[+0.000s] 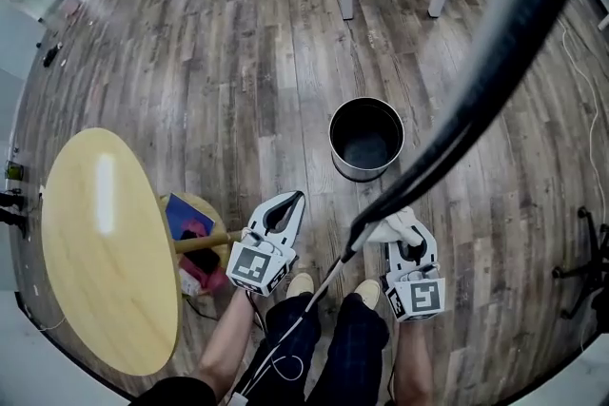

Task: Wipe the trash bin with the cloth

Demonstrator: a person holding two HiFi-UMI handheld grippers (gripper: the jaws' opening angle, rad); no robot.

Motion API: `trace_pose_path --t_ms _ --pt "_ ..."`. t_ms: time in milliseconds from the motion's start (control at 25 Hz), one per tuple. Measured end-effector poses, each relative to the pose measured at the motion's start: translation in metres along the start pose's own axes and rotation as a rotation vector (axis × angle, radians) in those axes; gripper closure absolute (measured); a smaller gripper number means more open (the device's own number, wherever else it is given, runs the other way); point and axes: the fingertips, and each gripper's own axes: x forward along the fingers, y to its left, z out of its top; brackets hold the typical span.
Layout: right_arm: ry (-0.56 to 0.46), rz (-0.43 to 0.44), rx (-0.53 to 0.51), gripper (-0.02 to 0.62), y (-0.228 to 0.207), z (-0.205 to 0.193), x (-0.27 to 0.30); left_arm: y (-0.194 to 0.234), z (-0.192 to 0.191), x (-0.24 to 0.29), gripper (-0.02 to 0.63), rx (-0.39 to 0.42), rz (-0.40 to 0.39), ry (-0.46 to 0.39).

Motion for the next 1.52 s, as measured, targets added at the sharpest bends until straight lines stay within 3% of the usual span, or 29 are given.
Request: trace_pose_path --t_ms 720,1040,1520 --pt "-0.034 -0.025 -0.012 0.499 0.039 0.202 -0.046 -0.012 0.218 -0.057 0.609 0.025 -0.014 -0.065" --pt "-0.045 0.015 -0.018 0.499 0.073 0.273 -0.063 -0.037 0.277 -0.085 0.609 0.031 -0.068 -0.042" --pt "-0.065 0.033 -0.024 0.499 0.103 0.356 -0.082 -0.041 0.349 -0.128 0.609 0.006 -0.065 -0.045"
